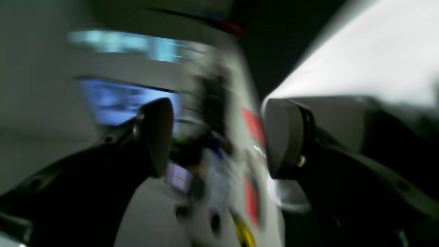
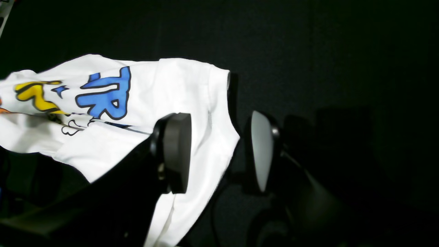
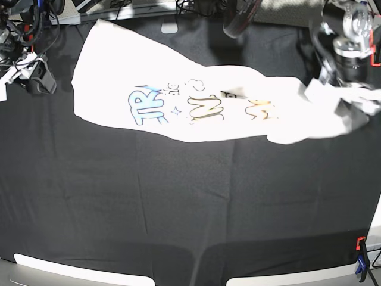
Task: Layout the t-shirt on the table in an organized manner, then fold the t-shirt properly
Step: 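Lower the left gripper and smooth the shirt hem onto the table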
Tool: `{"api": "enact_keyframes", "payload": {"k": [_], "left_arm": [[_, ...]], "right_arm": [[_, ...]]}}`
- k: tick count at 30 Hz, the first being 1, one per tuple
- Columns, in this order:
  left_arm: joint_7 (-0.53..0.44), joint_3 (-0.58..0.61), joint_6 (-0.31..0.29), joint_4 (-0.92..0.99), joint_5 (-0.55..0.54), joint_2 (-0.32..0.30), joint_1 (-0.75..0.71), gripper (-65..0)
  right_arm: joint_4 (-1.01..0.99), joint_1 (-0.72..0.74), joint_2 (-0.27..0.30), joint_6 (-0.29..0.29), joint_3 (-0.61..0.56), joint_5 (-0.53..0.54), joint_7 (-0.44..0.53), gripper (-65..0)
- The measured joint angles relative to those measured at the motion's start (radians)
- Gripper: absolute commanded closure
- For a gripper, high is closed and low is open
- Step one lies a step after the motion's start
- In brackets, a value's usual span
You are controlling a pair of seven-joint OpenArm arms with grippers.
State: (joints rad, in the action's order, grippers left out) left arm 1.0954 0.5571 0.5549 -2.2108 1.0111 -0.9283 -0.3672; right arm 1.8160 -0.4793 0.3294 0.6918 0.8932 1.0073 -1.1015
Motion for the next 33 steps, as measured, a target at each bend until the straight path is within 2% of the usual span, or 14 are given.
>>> {"api": "enact_keyframes", "payload": {"k": [2,5,7,10,15,18,23,25,28,33], "left_arm": [[-0.019,0.000,0.022,-0.001,0.023,0.002,0.047,-38.7],[-0.010,0.000,0.018,-0.001,-0.068,0.002,0.132,-38.7],[-0.009,0.000,-0.009,-0.001,-0.159,0.002,0.180,-38.7],[-0.068,0.000,-0.096,-0.001,-0.349,0.003,0.238,-38.7],[-0.252,0.003,-0.339,0.010,-0.781,0.004,0.349,-38.7],[-0.278,0.005,-0.435,0.060,-0.909,0.012,0.424,-38.6],[-0.277,0.004,-0.591,0.336,-1.144,0.101,0.599,-38.2],[-0.272,0.005,-0.633,0.481,-1.251,0.146,0.662,-38.2],[-0.240,0.003,-0.661,0.634,-1.339,0.200,0.727,-38.2],[-0.171,0.004,-0.750,0.675,-1.505,0.219,0.734,-38.2]], "right_arm": [[0.000,0.000,0.000,0.000,0.000,0.000,0.000,-27.8],[0.000,0.000,-0.002,0.000,0.000,0.000,0.000,-27.8],[0.000,0.000,-0.001,0.000,0.000,-0.001,0.000,-27.8],[0.000,0.000,0.000,0.000,0.000,0.000,0.000,-27.8],[0.000,0.000,-0.001,0.000,0.000,0.000,0.000,-27.8],[0.000,0.000,0.000,0.000,0.000,0.000,0.000,-27.8],[0.000,0.000,-0.010,0.000,0.000,0.006,-0.001,-27.8],[0.000,0.000,-0.016,0.000,0.000,0.007,-0.001,-27.8],[0.000,0.000,-0.032,0.000,0.001,0.007,-0.001,-27.8],[0.000,0.000,-0.053,0.000,0.001,0.005,-0.004,-27.8]]}}
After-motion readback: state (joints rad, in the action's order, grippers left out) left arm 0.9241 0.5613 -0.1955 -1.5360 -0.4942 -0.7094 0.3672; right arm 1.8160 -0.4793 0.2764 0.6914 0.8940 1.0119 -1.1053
